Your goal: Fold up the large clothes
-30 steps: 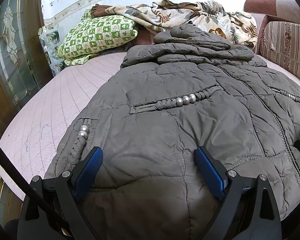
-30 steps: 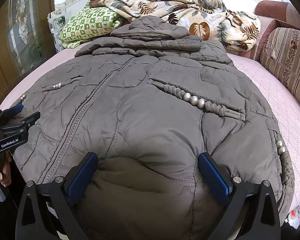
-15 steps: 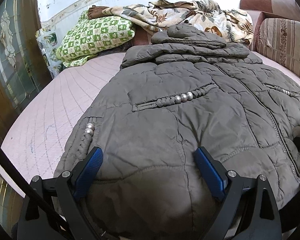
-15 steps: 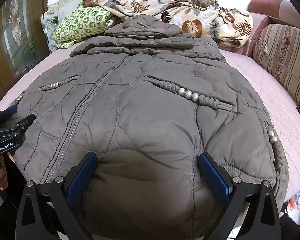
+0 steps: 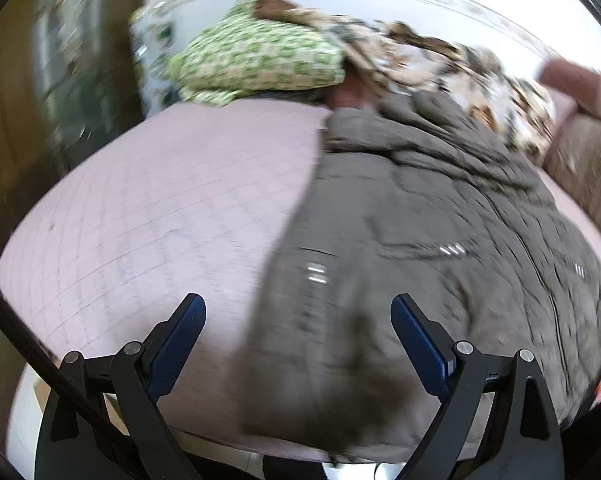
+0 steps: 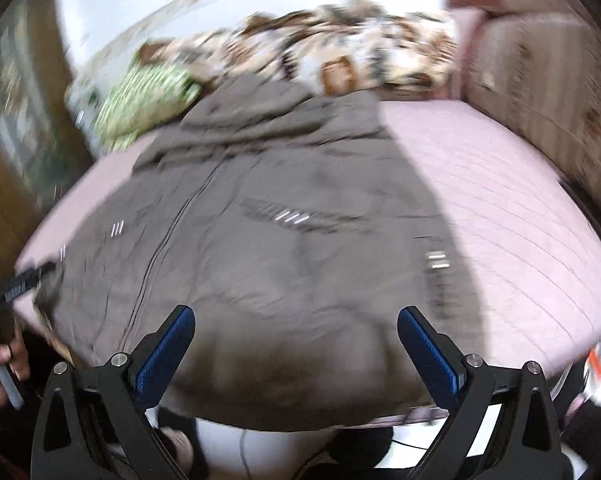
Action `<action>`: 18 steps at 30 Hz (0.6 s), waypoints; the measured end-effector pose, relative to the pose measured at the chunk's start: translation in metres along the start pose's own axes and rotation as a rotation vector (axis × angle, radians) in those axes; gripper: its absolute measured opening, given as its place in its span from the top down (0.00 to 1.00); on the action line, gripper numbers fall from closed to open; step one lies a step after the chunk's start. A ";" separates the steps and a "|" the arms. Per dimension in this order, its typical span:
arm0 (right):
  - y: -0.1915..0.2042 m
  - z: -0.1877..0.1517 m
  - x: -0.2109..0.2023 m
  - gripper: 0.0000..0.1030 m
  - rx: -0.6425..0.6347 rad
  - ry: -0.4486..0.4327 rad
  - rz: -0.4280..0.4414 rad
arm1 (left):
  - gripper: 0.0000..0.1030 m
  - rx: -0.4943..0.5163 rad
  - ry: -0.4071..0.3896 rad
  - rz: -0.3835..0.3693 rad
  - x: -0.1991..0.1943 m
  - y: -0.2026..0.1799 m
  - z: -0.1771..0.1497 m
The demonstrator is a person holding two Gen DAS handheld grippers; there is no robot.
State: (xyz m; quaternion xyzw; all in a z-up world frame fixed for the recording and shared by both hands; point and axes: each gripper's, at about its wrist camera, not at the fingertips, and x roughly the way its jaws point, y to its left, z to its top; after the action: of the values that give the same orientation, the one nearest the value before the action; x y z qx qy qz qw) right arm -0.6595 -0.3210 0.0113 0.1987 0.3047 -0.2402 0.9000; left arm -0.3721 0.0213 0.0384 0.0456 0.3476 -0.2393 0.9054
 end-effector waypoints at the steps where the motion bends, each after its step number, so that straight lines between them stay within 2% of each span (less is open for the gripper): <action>1: -0.013 0.004 -0.003 0.01 0.039 -0.009 -0.005 | 0.09 -0.039 0.017 -0.002 0.003 0.012 0.003; 4: -0.057 0.010 -0.009 0.01 0.187 -0.023 -0.026 | 0.10 -0.174 0.107 -0.058 0.018 0.047 0.006; 6: -0.083 0.009 -0.005 0.01 0.287 -0.004 0.003 | 0.20 -0.262 0.154 -0.091 0.028 0.066 0.001; 8: -0.108 0.003 0.001 0.13 0.423 0.021 0.058 | 0.27 -0.340 0.197 -0.156 0.036 0.079 -0.007; 9: -0.115 0.002 0.004 0.24 0.463 0.035 0.073 | 0.27 -0.353 0.199 -0.168 0.036 0.081 -0.008; 10: -0.121 0.001 0.008 0.26 0.494 0.045 0.082 | 0.27 -0.357 0.193 -0.172 0.035 0.082 -0.008; 15: -0.136 -0.003 0.014 0.26 0.584 0.067 0.113 | 0.28 -0.310 0.198 -0.215 0.033 0.071 -0.012; 18: -0.145 -0.008 0.019 0.26 0.647 0.083 0.132 | 0.28 -0.334 0.199 -0.250 0.033 0.072 -0.014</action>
State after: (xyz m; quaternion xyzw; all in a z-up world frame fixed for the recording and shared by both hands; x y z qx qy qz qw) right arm -0.7305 -0.4396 -0.0376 0.5030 0.2355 -0.2573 0.7908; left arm -0.3263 0.0747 0.0000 -0.1248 0.4731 -0.2831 0.8249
